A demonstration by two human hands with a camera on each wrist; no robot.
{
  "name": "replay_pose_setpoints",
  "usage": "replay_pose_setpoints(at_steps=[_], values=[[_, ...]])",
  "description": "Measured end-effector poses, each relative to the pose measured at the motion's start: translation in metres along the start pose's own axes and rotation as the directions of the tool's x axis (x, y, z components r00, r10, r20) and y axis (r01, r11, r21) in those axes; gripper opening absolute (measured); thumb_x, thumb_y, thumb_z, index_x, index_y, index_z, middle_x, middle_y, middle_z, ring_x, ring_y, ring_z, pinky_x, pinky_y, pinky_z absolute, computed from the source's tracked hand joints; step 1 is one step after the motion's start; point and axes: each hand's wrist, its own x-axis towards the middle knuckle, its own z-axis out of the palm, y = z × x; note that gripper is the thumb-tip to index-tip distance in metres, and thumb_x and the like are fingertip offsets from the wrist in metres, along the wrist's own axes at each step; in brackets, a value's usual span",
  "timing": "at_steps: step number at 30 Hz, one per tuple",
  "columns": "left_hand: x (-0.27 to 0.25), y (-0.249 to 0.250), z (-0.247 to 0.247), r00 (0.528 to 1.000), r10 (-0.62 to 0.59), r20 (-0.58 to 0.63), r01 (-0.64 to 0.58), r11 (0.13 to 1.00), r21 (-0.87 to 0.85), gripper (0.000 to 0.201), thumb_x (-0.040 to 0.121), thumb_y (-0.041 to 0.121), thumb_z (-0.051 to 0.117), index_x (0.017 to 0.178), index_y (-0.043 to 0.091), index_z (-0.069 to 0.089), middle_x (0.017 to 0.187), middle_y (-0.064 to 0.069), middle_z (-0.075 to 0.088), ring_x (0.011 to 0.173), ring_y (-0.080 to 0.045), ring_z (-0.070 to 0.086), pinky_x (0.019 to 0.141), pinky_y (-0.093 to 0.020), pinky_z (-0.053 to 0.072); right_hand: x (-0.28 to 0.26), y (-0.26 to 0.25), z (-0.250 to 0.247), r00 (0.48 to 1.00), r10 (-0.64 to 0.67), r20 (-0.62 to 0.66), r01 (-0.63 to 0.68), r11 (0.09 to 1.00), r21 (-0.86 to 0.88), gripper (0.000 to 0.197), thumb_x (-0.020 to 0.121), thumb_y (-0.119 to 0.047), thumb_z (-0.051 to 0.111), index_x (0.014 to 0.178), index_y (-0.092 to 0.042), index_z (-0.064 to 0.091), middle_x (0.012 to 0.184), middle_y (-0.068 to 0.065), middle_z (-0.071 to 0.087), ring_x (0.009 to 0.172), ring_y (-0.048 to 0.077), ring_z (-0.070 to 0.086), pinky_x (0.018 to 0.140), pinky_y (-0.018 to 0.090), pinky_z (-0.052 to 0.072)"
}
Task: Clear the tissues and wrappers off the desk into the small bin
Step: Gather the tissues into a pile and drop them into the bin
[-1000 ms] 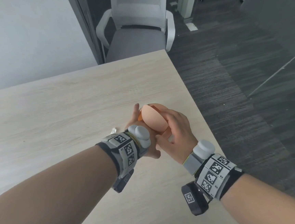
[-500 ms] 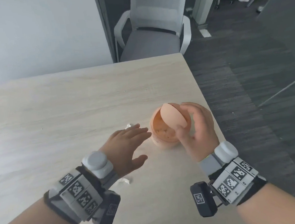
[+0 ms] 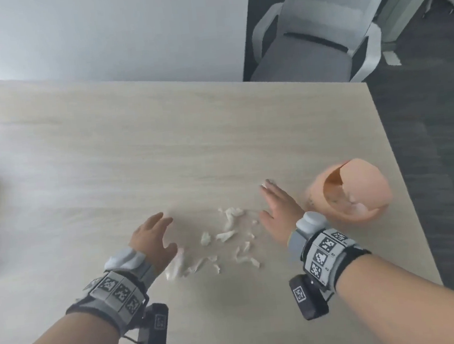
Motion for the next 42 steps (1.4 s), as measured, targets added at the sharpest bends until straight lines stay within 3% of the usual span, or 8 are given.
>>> replay_pose_setpoints(at_steps=[6, 14, 18, 22, 26, 32, 38, 42], values=[[-0.026, -0.033, 0.003, 0.991, -0.042, 0.129, 0.036, 0.998, 0.047, 0.082, 0.064, 0.068, 0.063, 0.137, 0.037, 0.04, 0.133, 0.01, 0.041, 0.102, -0.015, 0.057, 0.084, -0.033, 0.054, 0.024, -0.004, 0.025, 0.987, 0.064, 0.149, -0.019, 0.957, -0.288, 0.086, 0.08, -0.051, 0.033, 0.155, -0.013, 0.014, 0.166, 0.006, 0.005, 0.152, 0.019, 0.002, 0.121, 0.039, 0.015], [-0.012, -0.008, 0.021, 0.97, 0.136, 0.2, -0.125, 0.99, -0.066, 0.05, 0.082, 0.032, 0.068, 0.127, 0.028, 0.047, 0.101, 0.01, 0.052, 0.086, -0.014, 0.058, 0.079, -0.033, 0.053, -0.021, -0.032, 0.063, 0.973, -0.189, 0.134, 0.203, 0.975, -0.093, 0.062, 0.085, -0.038, 0.045, 0.145, -0.026, 0.041, 0.152, -0.004, 0.043, 0.142, 0.02, 0.036, 0.115, 0.04, 0.027], [0.002, 0.013, 0.017, 0.938, 0.26, 0.231, -0.253, 0.966, -0.059, 0.072, 0.085, 0.025, 0.067, 0.143, 0.035, 0.026, 0.12, 0.004, 0.05, 0.088, -0.017, 0.062, 0.078, -0.034, 0.057, -0.015, -0.038, 0.062, 0.989, -0.13, -0.071, 0.131, 0.991, 0.017, 0.056, 0.08, -0.039, 0.051, 0.135, -0.029, 0.051, 0.138, -0.005, 0.055, 0.127, 0.022, 0.05, 0.102, 0.044, 0.043], [0.019, 0.026, 0.017, 0.904, 0.322, 0.281, -0.345, 0.938, 0.034, 0.1, 0.08, 0.03, 0.072, 0.147, 0.047, 0.0, 0.13, 0.003, 0.04, 0.085, -0.022, 0.064, 0.075, -0.041, 0.059, -0.007, -0.051, 0.074, 0.983, -0.155, 0.096, 0.17, 0.97, -0.172, 0.073, 0.075, -0.044, 0.057, 0.144, -0.033, 0.038, 0.151, -0.011, 0.04, 0.131, 0.025, 0.043, 0.104, 0.042, 0.039], [0.033, 0.036, 0.021, 0.883, 0.333, 0.33, -0.373, 0.926, 0.064, 0.075, 0.083, 0.029, 0.066, 0.141, 0.048, 0.022, 0.127, 0.006, 0.042, 0.084, -0.019, 0.06, 0.077, -0.041, 0.058, -0.013, -0.056, 0.084, 0.971, -0.216, 0.099, 0.227, 0.967, -0.118, 0.064, 0.075, -0.048, 0.044, 0.135, -0.028, 0.052, 0.139, -0.01, 0.054, 0.123, 0.024, 0.048, 0.104, 0.042, 0.038], [0.032, 0.032, 0.024, 0.892, 0.36, 0.273, -0.378, 0.926, 0.015, 0.051, 0.085, 0.026, 0.061, 0.133, 0.04, 0.048, 0.125, 0.012, 0.045, 0.084, -0.01, 0.059, 0.078, -0.033, 0.057, -0.045, -0.012, 0.072, 0.967, 0.015, -0.254, 0.026, 0.987, 0.159, 0.051, 0.074, -0.048, 0.057, 0.119, -0.026, 0.064, 0.126, -0.005, 0.06, 0.114, 0.023, 0.056, 0.098, 0.043, 0.045], [0.013, 0.032, 0.021, 0.859, 0.47, 0.205, -0.48, 0.877, 0.0, 0.082, 0.075, 0.052, 0.069, 0.146, 0.038, 0.03, 0.146, 0.014, 0.029, 0.102, -0.01, 0.06, 0.079, -0.03, 0.056, -0.055, 0.002, 0.058, 0.996, 0.07, -0.057, -0.075, 0.993, -0.094, 0.087, 0.054, -0.076, 0.06, 0.132, -0.038, 0.049, 0.155, -0.009, 0.035, 0.137, 0.024, 0.037, 0.106, 0.04, 0.034], [0.01, 0.046, 0.025, 0.807, 0.495, 0.324, -0.55, 0.829, 0.104, 0.096, 0.075, 0.053, 0.074, 0.151, 0.036, 0.017, 0.15, 0.006, 0.029, 0.124, -0.021, 0.048, 0.096, -0.038, 0.05, -0.046, -0.016, 0.066, 0.998, -0.045, 0.05, 0.052, 0.988, -0.147, 0.069, 0.067, -0.053, 0.06, 0.131, -0.034, 0.048, 0.15, -0.009, 0.04, 0.133, 0.026, 0.038, 0.103, 0.044, 0.038]])
